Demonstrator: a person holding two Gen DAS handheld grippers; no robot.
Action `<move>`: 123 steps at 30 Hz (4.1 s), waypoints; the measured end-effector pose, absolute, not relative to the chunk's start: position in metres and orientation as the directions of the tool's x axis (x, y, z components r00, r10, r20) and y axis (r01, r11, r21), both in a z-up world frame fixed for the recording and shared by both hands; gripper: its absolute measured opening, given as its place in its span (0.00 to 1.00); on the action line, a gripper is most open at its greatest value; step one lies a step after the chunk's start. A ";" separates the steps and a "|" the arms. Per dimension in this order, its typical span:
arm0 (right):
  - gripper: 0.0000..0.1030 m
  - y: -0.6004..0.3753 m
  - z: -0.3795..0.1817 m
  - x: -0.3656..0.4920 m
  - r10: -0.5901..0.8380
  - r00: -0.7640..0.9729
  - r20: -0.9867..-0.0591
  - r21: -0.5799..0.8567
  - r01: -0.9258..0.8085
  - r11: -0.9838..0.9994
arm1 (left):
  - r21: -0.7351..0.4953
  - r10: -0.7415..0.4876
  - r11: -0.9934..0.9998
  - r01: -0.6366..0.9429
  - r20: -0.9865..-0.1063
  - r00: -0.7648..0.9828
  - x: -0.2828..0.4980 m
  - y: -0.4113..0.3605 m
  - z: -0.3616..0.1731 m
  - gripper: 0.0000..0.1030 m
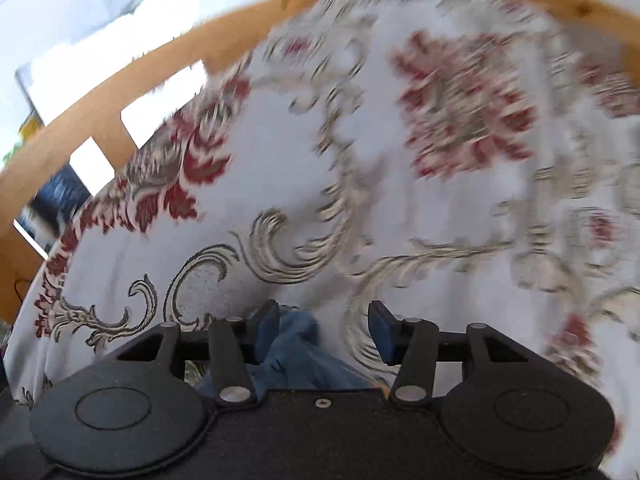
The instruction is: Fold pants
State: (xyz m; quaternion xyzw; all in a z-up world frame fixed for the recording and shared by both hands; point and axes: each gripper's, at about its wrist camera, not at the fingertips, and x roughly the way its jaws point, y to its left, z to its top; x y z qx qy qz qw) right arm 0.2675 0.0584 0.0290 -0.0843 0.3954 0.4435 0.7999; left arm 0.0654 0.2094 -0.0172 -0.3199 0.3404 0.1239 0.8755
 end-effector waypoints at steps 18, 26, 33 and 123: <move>0.34 -0.059 -0.043 0.118 0.278 0.679 -0.680 -0.263 -0.579 0.771 | -0.544 0.065 0.633 -0.551 -0.672 0.738 0.072 0.215 -0.022 0.23; 0.35 -0.070 -0.047 0.120 0.318 0.680 -0.661 -0.211 -0.575 0.790 | -0.537 0.094 0.650 -0.537 -0.644 0.759 0.062 0.207 -0.017 0.15; 0.38 -0.072 -0.050 0.118 0.334 0.690 -0.642 -0.196 -0.569 0.799 | -0.457 0.124 0.767 -0.450 -0.582 0.804 0.058 0.186 0.012 0.14; 0.39 -0.221 -0.011 0.164 0.458 0.650 -0.606 0.085 -0.520 0.850 | -0.038 -0.068 0.998 0.058 -0.660 0.748 0.136 -0.027 0.021 0.82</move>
